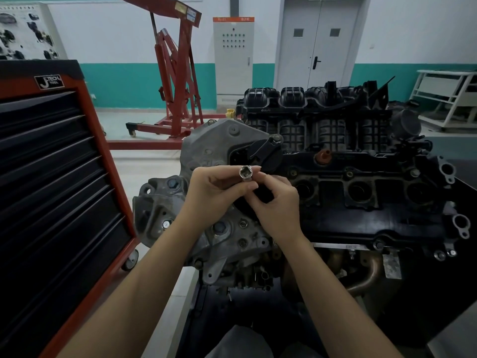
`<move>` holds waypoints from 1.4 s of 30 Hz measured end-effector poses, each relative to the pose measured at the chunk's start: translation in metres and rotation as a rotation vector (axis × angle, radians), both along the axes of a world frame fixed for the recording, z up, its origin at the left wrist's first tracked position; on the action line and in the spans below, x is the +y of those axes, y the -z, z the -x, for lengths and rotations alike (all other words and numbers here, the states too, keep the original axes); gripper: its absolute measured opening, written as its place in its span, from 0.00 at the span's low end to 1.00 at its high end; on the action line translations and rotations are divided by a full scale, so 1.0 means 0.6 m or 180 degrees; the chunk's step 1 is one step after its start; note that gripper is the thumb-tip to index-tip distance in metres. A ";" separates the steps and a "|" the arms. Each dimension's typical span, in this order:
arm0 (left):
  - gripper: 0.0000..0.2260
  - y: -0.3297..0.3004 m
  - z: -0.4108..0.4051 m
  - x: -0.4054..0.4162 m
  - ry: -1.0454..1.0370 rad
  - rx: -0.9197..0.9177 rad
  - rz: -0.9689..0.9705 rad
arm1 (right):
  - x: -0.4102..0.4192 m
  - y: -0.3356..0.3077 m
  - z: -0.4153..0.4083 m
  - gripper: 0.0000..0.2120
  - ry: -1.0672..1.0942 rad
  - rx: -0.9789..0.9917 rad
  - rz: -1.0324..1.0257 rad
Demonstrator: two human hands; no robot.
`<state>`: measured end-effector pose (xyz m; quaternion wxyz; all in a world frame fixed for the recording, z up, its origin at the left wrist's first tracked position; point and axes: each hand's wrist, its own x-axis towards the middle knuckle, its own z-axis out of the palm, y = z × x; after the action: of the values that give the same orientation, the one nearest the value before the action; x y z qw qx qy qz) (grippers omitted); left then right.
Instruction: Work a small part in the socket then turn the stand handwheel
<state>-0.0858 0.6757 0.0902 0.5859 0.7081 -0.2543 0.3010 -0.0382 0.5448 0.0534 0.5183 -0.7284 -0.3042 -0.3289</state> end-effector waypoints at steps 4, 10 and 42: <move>0.17 0.000 0.000 0.004 0.0241 -0.0011 -0.0247 | -0.002 0.001 -0.002 0.12 0.0091 0.0015 0.0125; 0.10 0.001 0.002 -0.003 0.0090 -0.0159 -0.0105 | -0.002 0.002 0.000 0.07 0.0062 0.0231 -0.0094; 0.11 0.002 0.004 -0.002 0.0196 0.0069 -0.0082 | -0.003 0.004 -0.002 0.08 0.0120 0.0178 0.0047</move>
<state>-0.0880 0.6745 0.0890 0.5885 0.7106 -0.2735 0.2717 -0.0373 0.5430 0.0513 0.5149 -0.7467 -0.2783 -0.3159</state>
